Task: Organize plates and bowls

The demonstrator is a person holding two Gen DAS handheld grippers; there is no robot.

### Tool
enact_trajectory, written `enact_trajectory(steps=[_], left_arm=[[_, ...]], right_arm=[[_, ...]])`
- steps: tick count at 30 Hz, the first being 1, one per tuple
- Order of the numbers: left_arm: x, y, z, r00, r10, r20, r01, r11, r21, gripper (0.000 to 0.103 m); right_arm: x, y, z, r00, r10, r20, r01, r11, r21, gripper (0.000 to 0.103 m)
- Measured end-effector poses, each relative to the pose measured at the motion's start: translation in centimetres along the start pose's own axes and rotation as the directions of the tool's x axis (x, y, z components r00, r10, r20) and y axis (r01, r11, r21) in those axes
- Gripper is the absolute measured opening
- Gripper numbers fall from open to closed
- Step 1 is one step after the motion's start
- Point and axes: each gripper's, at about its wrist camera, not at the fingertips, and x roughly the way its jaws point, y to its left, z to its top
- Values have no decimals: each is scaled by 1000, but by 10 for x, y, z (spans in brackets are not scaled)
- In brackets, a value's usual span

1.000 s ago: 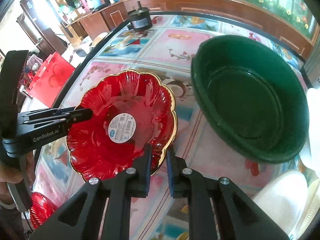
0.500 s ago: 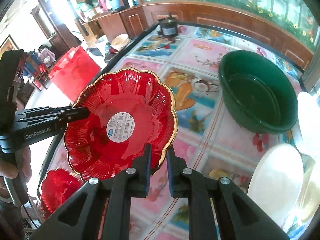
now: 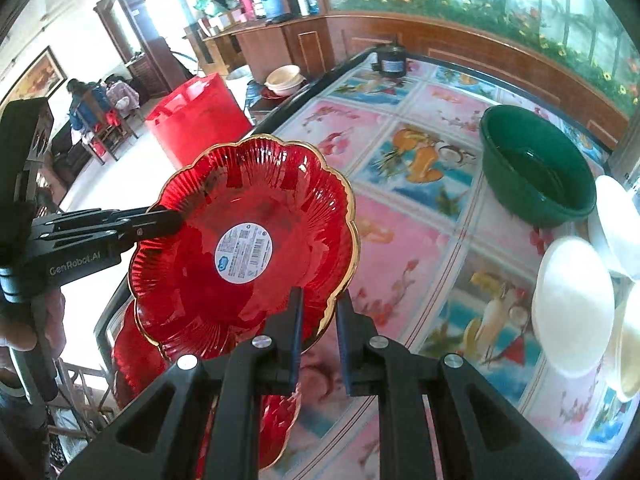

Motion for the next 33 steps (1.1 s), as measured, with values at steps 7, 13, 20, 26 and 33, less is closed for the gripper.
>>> enact_trajectory(steps=[7,13,20,26,33], left_arm=[[-22,-1,-40,1000,-16,21,16,1000,4,17],[-32,2,-71,999,-24,27,24,1000,-3,17],[-34,4,-92,999,-38,21,38,999,-13,17],[-34,4,-101,999,-41,15,41,999,-15,17],[-28,3,-104,1000,-28,2,28,1000,-11,17]], right_arm=[[-16,19,-34,1000,11,12,-11,1000,-18,16],[-19,32,-59,1000,21,10,-21,999,-25,16],[-23,41,-79,1000,22,4,-21,999,-33,17],[-25,46,-88,1000,17,2,-17,999,-42,20],[-17,46,-92,1000,13,-17,-14,999,-42,20]])
